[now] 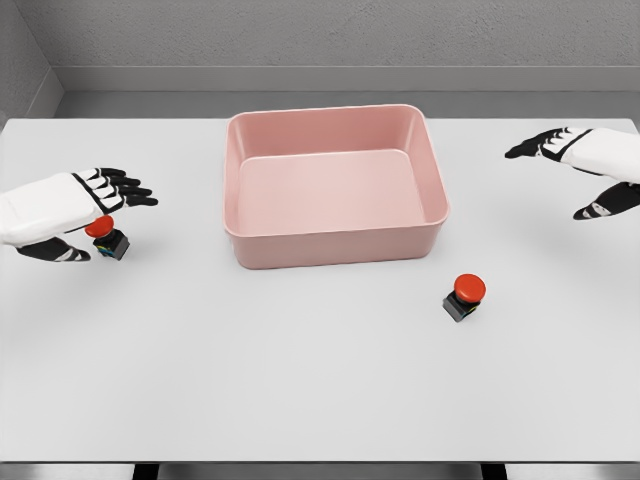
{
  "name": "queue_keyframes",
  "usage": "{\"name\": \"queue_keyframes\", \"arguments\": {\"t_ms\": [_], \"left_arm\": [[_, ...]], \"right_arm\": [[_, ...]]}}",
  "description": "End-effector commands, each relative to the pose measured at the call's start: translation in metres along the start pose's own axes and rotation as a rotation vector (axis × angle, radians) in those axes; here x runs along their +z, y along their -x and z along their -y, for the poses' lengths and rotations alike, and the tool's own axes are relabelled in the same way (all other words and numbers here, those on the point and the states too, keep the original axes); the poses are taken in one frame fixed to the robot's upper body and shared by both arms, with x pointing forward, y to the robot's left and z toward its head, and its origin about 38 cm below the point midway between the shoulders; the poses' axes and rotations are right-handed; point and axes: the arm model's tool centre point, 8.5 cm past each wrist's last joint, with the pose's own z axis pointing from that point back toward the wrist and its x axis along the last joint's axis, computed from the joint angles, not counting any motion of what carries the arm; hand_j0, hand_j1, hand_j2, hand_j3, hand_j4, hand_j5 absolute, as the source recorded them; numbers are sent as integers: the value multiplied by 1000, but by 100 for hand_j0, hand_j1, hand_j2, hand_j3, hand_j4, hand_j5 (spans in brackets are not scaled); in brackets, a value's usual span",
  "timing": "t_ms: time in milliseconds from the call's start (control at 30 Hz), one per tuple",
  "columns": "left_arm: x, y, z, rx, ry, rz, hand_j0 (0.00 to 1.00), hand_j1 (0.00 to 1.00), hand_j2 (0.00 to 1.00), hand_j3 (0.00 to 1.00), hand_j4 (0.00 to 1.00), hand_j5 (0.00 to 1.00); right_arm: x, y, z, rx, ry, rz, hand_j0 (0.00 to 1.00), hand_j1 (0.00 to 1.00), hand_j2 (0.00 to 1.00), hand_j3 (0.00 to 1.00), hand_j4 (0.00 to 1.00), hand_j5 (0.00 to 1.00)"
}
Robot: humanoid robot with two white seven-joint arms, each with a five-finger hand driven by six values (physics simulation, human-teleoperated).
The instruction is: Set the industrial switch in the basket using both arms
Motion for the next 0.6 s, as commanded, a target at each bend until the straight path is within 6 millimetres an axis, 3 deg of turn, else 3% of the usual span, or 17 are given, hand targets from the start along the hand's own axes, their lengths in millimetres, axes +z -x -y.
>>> {"name": "queue_keyframes", "arguments": {"t_ms": [0, 200, 300, 567], "left_arm": [[0, 1, 0, 4, -2, -2, 100, 100, 100, 100, 100, 100], [7, 16, 10, 5, 28, -57, 100, 100, 100, 100, 100, 100], [3, 31, 24, 39, 25, -104, 100, 100, 100, 100, 100, 100], [-16, 30, 39, 59, 18, -102, 100, 100, 100, 100, 100, 100]], "right_arm": [[0, -5, 4, 3, 28, 13, 100, 100, 100, 100, 100, 100], [8, -7, 7, 27, 10, 8, 100, 100, 100, 100, 100, 100], [16, -3, -8, -4, 59, -13, 100, 100, 100, 100, 100, 100], [6, -36, -30, -10, -6, 87, 100, 100, 100, 100, 100, 100]]}}
